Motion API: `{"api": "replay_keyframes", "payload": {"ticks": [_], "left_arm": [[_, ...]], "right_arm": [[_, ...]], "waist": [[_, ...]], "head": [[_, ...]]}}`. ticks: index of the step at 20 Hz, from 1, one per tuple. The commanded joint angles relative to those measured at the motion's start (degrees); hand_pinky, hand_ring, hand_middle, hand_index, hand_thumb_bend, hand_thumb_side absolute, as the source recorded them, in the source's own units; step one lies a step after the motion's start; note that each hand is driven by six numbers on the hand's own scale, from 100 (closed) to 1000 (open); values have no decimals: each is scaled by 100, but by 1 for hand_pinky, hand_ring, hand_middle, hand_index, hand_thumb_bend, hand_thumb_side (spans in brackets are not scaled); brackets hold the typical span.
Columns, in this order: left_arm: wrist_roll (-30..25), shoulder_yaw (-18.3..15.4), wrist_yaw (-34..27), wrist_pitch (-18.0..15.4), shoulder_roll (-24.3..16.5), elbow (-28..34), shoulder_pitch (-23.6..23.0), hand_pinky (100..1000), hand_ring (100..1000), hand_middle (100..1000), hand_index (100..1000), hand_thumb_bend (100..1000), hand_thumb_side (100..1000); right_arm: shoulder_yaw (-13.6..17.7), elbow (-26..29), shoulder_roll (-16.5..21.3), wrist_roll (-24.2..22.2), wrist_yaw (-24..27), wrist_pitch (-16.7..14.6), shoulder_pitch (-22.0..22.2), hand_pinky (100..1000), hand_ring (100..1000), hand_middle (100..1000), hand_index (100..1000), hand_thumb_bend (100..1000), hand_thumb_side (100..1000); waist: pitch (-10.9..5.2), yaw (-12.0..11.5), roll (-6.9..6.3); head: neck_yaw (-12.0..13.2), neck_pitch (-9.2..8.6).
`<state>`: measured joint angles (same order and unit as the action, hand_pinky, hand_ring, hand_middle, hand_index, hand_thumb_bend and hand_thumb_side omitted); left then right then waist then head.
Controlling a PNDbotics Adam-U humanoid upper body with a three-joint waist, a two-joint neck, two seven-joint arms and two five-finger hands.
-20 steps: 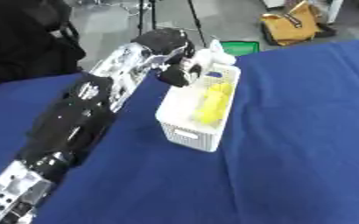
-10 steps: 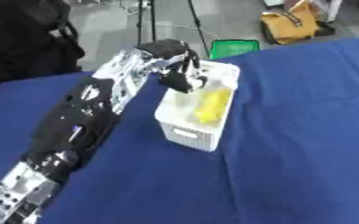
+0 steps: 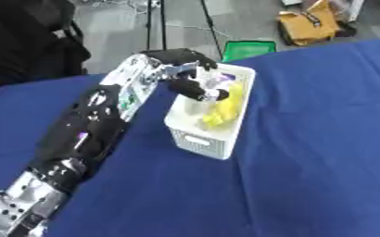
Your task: Pick up objects on the table and place them in the box.
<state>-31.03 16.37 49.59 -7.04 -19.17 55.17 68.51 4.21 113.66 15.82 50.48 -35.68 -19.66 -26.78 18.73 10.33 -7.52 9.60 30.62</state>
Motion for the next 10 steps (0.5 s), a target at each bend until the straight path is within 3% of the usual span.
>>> {"api": "replay_keyframes", "payload": {"ticks": [1, 6, 7, 10], "left_arm": [[-24, -74, -25, 36, -67, 99, 155, 672, 771, 885, 976, 484, 894], [96, -118, -29, 102, -137, 420, 155, 664, 759, 862, 956, 426, 907], [153, -121, -63, 110, -182, 570, 161, 668, 760, 861, 953, 354, 946], [424, -65, -138, 176, -392, 1215, 84, 670, 761, 866, 955, 289, 968]], "right_arm": [[15, 93, 56, 149, 47, -181, -92, 769, 752, 632, 725, 100, 807], [20, 93, 70, 149, 39, -175, -81, 769, 752, 632, 725, 100, 809], [22, 93, 74, 149, 35, -173, -74, 770, 752, 633, 726, 100, 811], [34, 93, 94, 149, 18, -168, -55, 770, 752, 633, 726, 100, 812]], "waist": [[-100, 5, 70], [-124, -35, 93], [-138, -58, 98], [-167, -117, 107]], "head": [[31, -30], [15, -14], [-3, 0], [-57, 32]]}}
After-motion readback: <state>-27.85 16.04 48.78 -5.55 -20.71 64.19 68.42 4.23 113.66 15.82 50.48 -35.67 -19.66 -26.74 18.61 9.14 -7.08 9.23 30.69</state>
